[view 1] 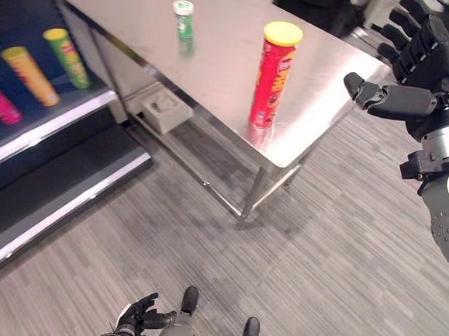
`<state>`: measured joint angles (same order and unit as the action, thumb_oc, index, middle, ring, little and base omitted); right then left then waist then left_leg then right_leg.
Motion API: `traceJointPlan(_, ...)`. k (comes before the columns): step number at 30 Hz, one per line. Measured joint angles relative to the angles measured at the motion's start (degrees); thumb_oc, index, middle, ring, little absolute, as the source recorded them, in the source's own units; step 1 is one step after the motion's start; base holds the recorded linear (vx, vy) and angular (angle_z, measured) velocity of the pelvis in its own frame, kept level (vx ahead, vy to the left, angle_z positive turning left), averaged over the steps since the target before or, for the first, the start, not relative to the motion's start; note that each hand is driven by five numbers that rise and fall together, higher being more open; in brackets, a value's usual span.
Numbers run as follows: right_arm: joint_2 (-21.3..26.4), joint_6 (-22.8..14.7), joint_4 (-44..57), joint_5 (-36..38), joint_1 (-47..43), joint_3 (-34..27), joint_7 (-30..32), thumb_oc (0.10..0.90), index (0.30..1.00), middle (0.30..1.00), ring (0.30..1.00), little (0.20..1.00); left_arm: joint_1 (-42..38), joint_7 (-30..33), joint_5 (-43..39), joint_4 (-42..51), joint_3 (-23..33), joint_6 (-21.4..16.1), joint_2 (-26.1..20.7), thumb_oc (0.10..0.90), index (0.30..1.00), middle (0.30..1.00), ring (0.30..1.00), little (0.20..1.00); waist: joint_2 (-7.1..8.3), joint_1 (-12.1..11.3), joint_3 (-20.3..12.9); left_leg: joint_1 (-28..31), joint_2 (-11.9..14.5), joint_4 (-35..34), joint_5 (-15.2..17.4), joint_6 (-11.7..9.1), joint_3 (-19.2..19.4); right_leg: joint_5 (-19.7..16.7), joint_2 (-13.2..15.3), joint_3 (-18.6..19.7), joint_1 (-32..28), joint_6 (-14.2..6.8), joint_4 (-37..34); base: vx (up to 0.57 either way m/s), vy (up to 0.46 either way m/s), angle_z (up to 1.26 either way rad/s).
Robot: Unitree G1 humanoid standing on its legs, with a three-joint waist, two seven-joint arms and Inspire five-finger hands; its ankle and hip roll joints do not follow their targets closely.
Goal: Put the goods on the table back onto the shelves and tidy them up.
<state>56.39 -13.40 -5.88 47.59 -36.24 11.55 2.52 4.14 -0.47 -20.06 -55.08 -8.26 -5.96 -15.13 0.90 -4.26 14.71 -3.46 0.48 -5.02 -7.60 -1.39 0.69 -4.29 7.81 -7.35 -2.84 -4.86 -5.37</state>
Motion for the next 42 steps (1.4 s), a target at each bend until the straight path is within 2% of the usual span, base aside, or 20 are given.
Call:
traceJointPlan(1, -0.2, 0.0, 0.1, 0.0, -0.2, 0.5, -0.2, 0.8, 0.9, 0.9, 0.9, 0.9, 0.1, 0.1, 0.0, 0.2, 0.5, -0.2, -0.2, 0.8, 0.9, 0.9, 0.9, 0.9, 0.13, -0.1, -0.2, 0.9, -0.9, -0.1, 0.0, 1.3, 1.0, 0.0, 1.0, 0.0, -0.6, -0.6, 0.0, 0.1, 0.179, -0.26)
traceJointPlan(3, -0.2, 0.0, 0.1, 0.1, -0.8, 0.7, -0.5, 0.8, 0.9, 0.9, 0.9, 0.9, -0.3, 0.1, 0.0, 1.1, 1.8, -0.3, -1.0, 0.8, 0.9, 0.9, 0.9, 0.9, 0.42, -0.5, -0.5, 1.2, -1.7, -0.1, 0.6, 2.2, 1.9, -0.5, 1.8, -0.1, -0.5, -1.4, 0.0, 0.08, 0.16, -0.16)
traceJointPlan(5, -0.2, 0.0, 0.1, 0.1, -0.9, 0.7, -0.5, 0.8, 0.9, 0.9, 0.9, 0.9, -0.7, 0.1, 0.0, 1.2, 1.8, -0.3, -1.6, 0.8, 0.9, 0.9, 0.9, 0.9, 0.62, -0.9, -0.6, 1.3, -2.0, -0.1, 0.7, 2.4, 2.0, -0.5, 2.3, -0.1, -0.5, -1.5, 0.0, 0.06, 0.175, -0.03)
traceJointPlan(7, -0.8, 0.1, -0.1, 0.1, -1.5, 0.8, -0.9, 0.8, 0.9, 0.9, 0.9, 0.9, -0.8, 0.1, 0.0, 1.2, 1.7, -0.5, -2.1, 0.8, 0.9, 0.9, 0.9, 0.9, 0.7, -1.4, -0.6, 2.3, -2.1, -0.1, 1.2, 3.0, 2.1, -0.9, 2.3, -0.1, 0.0, -2.5, 2.6, 0.02, 0.237, -0.06)
traceJointPlan(9, -1.1, 0.1, -0.8, 0.1, -2.7, 1.8, -1.0, 0.8, 0.9, 0.9, 0.9, 0.9, -0.5, -0.1, 0.1, 1.0, 1.1, -0.3, -2.2, 0.8, 0.9, 0.9, 0.9, 0.9, 0.03, -1.2, -0.4, 2.8, -1.1, 0.6, 1.6, 3.7, 3.1, 0.4, 2.0, 0.0, 5.9, -4.3, 14.5, -0.03, 0.191, -0.34)
traceJointPlan(10, -1.5, 0.1, -1.8, 0.3, -4.0, 3.7, -1.0, 0.8, 0.9, 0.9, 0.9, 0.9, 0.0, 0.0, 0.1, 0.7, 1.1, -0.3, -2.5, 0.8, 0.9, 0.9, 0.9, 0.9, 0.05, -1.0, -0.3, 3.6, -0.4, 1.0, 1.8, 3.9, 3.8, 0.2, 2.7, 0.6, 10.7, -4.6, 24.1, 0.04, 0.062, -0.49)
traceJointPlan(11, -1.5, 0.1, -2.8, 0.8, -5.4, 5.9, -1.0, 0.8, 0.9, 0.9, 0.9, 0.9, 0.0, 0.0, 0.1, -0.3, 0.3, -0.3, -2.9, 0.8, 0.9, 0.9, 0.9, 0.9, 0.22, -0.7, -0.2, 5.2, -0.3, 0.9, 2.9, 4.5, 4.0, 1.3, 4.1, -0.7, 11.9, -5.6, 28.1, 0.1, -0.04, -0.47)
traceJointPlan(12, -1.8, 0.1, -2.6, 1.1, -5.7, 6.3, -1.2, 0.8, 0.9, 0.9, 0.9, 0.9, 0.0, 0.1, 0.0, -0.3, 0.2, -0.2, -3.4, 0.8, 0.9, 0.9, 0.9, 0.9, 0.89, -0.8, -0.1, 6.5, -0.9, 0.5, 4.1, 4.9, 4.4, 2.2, 5.8, -2.4, 11.7, -6.3, 27.6, 0.11, -0.089, -0.29)
traceJointPlan(13, -2.1, 0.1, -2.0, 1.7, -6.1, 6.3, -1.6, 0.8, 0.9, 0.9, 0.9, 0.9, 0.0, 0.2, 0.0, -0.1, 0.4, -0.3, -3.9, 0.8, 0.9, 0.9, 0.9, 0.9, 1.88, -0.9, -0.3, 6.5, -1.8, 0.4, 4.3, 4.8, 4.5, 2.3, 7.3, -3.6, 10.9, -6.4, 22.8, 0.09, -0.1, -0.16)
traceJointPlan(14, -2.1, 0.1, -1.9, 1.9, -6.3, 6.3, -1.7, 0.8, 0.9, 0.9, 0.9, 0.9, 0.0, 0.2, 0.0, 0.0, 0.6, -0.3, -4.0, 0.8, 0.9, 0.9, 0.9, 0.9, 2.07, -0.9, -0.4, 6.5, -1.9, 0.3, 4.3, 4.8, 4.5, 2.3, 7.5, -3.7, 10.5, -6.4, 21.5, 0.08, -0.111, -0.11)
traceJointPlan(15, -2.2, 0.1, -1.3, 2.8, -7.9, 6.3, -2.3, 0.8, 0.9, 0.9, 0.9, 0.9, -0.5, 0.2, 0.0, 0.0, 0.8, -0.3, -4.7, 0.8, 0.9, 0.9, 0.9, 0.9, 2.8, -1.3, -0.3, 6.0, -2.2, -0.1, 4.1, 4.5, 4.7, 1.9, 7.2, -4.0, 8.4, -7.0, 11.5, 0.08, -0.108, 0.0)
traceJointPlan(17, -2.4, 0.1, -0.8, 3.2, -8.6, 5.8, -2.4, 0.8, 0.9, 0.9, 0.9, 0.9, -0.4, 0.2, 0.0, 0.0, 1.3, -0.2, -5.0, 0.8, 0.9, 0.9, 0.9, 0.9, 3.43, -1.4, -0.3, 5.9, -2.6, -0.1, 4.1, 4.1, 3.9, 0.4, 6.3, -3.6, 5.0, -7.1, 2.0, 0.09, -0.104, 0.21)
traceJointPlan(18, -2.5, 0.1, -0.2, 3.3, -8.2, 5.2, -2.4, 0.8, 0.9, 0.9, 0.9, 0.9, -0.1, 0.2, 0.0, 0.0, 2.2, -0.2, -4.8, 0.8, 0.9, 0.9, 0.9, 0.9, 3.71, -1.2, -0.4, 6.2, -2.9, -0.1, 4.1, 3.9, 2.9, -1.2, 6.1, -3.6, 2.8, -6.8, 0.0, 0.1, -0.108, 0.44)
traceJointPlan(20, -2.5, 0.1, 0.3, 3.3, -8.3, 5.2, -2.4, 0.8, 0.9, 0.9, 0.9, 0.9, 1.3, 0.3, 0.0, 0.0, 3.1, -0.2, -5.1, 0.8, 0.9, 0.9, 0.9, 0.9, 6.14, -1.8, -1.9, 6.3, -4.4, -0.1, 4.2, 3.1, 2.0, -3.7, 6.4, -3.6, -0.8, -5.6, -0.4, 0.1, -0.116, 0.35)
traceJointPlan(21, -2.3, 0.0, 0.6, 3.3, -9.1, 5.5, -2.5, 0.8, 0.9, 0.9, 0.9, 0.9, 2.9, 0.7, 0.0, 0.0, 4.4, -0.1, -4.0, 0.8, 0.9, 0.9, 0.9, 0.9, 5.9, -2.7, -2.2, 6.1, -2.9, -0.1, 3.5, 2.1, 1.9, -2.5, 4.6, -3.8, -0.7, -4.4, -0.1, 0.09, -0.117, 0.07)
traceJointPlan(23, -0.8, 0.1, 0.5, 3.1, -9.3, 6.8, -2.4, 0.8, 0.9, 0.9, 0.9, 0.9, 4.2, 0.8, 0.0, -0.2, 4.0, 0.0, -3.4, 0.8, 0.9, 0.9, 0.9, 0.9, 5.87, -2.8, -2.2, 6.1, -1.3, -0.1, 3.4, 1.1, 1.7, -2.0, 3.1, -3.9, -0.8, -3.6, -0.1, 0.07, -0.095, -0.01)
traceJointPlan(25, 1.1, 0.2, 0.4, 2.7, -9.3, 8.1, -2.4, 0.8, 0.9, 0.9, 0.9, 0.9, 5.1, 0.8, 0.0, -0.7, 3.9, 0.0, -2.4, 0.8, 0.9, 0.9, 0.9, 0.9, 5.87, -2.9, -2.2, 6.1, -0.2, -0.1, 3.4, 0.2, 1.6, -1.7, 2.0, -4.2, -0.9, -3.0, -0.1, 0.03, -0.055, 0.02)
traceJointPlan(29, 1.7, 0.9, -0.7, 1.4, -9.4, 8.7, -2.5, 0.8, 0.9, 0.9, 0.9, 0.9, 5.3, 0.9, 0.0, -0.6, 3.9, 0.0, -2.0, 0.8, 0.9, 0.9, 0.9, 0.9, 5.37, -2.6, -2.4, 6.0, 1.3, -0.2, 3.1, -0.8, 0.5, -1.0, 0.5, -5.1, -1.4, -2.0, -0.1, 0.02, -0.034, 0.09)
traceJointPlan(35, 2.8, 1.7, -0.7, 0.5, -11.5, 15.0, -4.0, 0.8, 0.9, 0.9, 0.9, 0.9, 5.3, 0.9, 0.1, -0.6, 3.8, 0.0, -1.7, 0.8, 0.9, 0.9, 0.9, 0.9, 4.93, -2.9, -3.0, 5.9, 1.7, -0.1, 2.9, -1.2, 0.1, -0.9, 0.1, -5.7, -1.5, -1.8, -0.1, 0.01, -0.01, 0.03)
traceJointPlan(42, 2.8, 2.7, -1.9, 0.1, -12.5, 17.3, -5.0, 0.8, 0.9, 0.9, 0.9, 0.9, 5.4, 1.0, 0.1, -0.8, 3.9, 0.0, -1.7, 0.8, 0.9, 0.9, 0.9, 0.9, 5.56, -3.2, -4.1, 5.2, 1.5, -0.1, 2.8, -1.2, -0.9, -0.9, 0.3, -6.6, -1.4, -1.8, -0.1, 0.01, 0.002, 0.08)
